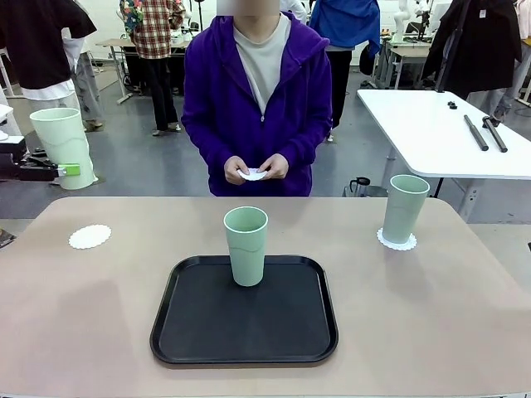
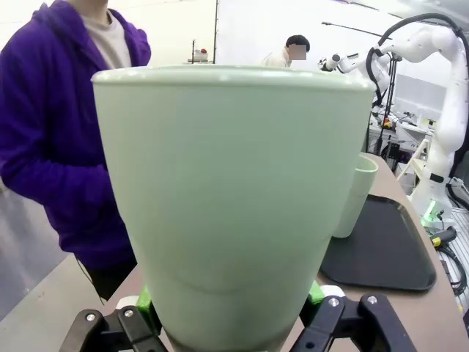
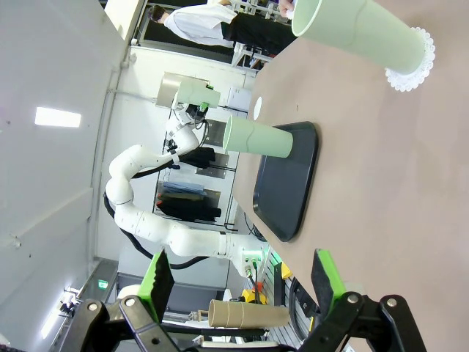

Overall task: Place coasters on the table and set cups on them.
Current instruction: Take one Reusable plastic cup from the Flat Tray and place it on a coaster set by the human.

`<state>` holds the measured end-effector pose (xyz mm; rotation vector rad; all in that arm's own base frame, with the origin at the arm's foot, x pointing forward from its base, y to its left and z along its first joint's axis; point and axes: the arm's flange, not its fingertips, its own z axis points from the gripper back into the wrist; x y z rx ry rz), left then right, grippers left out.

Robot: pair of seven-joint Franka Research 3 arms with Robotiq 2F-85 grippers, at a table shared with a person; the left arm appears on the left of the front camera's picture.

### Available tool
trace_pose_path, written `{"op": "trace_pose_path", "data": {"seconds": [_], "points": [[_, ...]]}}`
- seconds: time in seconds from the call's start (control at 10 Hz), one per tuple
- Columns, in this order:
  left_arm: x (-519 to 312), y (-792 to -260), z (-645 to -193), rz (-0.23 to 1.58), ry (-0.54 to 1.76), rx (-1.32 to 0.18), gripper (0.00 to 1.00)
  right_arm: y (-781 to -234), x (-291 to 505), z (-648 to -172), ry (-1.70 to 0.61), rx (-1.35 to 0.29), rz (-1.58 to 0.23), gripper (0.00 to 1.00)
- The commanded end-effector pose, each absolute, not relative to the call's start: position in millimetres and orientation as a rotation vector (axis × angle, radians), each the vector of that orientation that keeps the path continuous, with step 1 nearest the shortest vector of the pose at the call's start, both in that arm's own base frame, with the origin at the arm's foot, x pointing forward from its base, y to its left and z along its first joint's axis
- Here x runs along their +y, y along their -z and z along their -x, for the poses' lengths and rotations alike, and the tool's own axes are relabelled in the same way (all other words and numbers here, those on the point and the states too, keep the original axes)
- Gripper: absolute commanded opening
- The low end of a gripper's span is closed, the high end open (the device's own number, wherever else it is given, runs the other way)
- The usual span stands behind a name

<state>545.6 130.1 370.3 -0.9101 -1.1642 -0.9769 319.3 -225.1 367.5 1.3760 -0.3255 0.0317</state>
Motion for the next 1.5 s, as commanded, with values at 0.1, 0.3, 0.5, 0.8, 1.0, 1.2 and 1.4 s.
{"op": "trace_pose_path", "data": {"seconds": [0.1, 0.3, 0.5, 0.8, 1.0, 1.2, 1.4], "points": [[140.7, -363.4, -551.2, 0.912, 0.971, -1.179, 0.82, -368.6, -225.5, -318.3, -0.033, -0.331, -1.378, 1.00], [135.8, -361.1, -550.0, 0.906, 0.965, -1.154, 0.82, -368.6, -225.5, -318.3, -0.033, -0.331, -1.378, 1.00], [135.8, -361.1, -550.0, 0.906, 0.965, -1.154, 0.82, -368.6, -225.5, -318.3, -0.033, -0.331, -1.378, 1.00], [135.8, -361.1, -550.0, 0.906, 0.965, -1.154, 0.82, -368.6, -225.5, -318.3, -0.033, -0.331, -1.378, 1.00], [136.5, -357.6, -550.0, 0.913, 0.959, -1.154, 0.82, -368.6, -225.5, -318.3, -0.033, -0.331, -1.378, 1.00], [156.4, -342.0, -559.5, 1.030, 1.036, -1.136, 0.82, -368.6, -225.5, -318.3, -0.033, -0.331, -1.378, 1.00], [167.1, -312.2, -555.9, 1.123, 1.106, -1.162, 0.82, -368.6, -225.5, -318.3, -0.033, -0.331, -1.378, 1.00]]}}
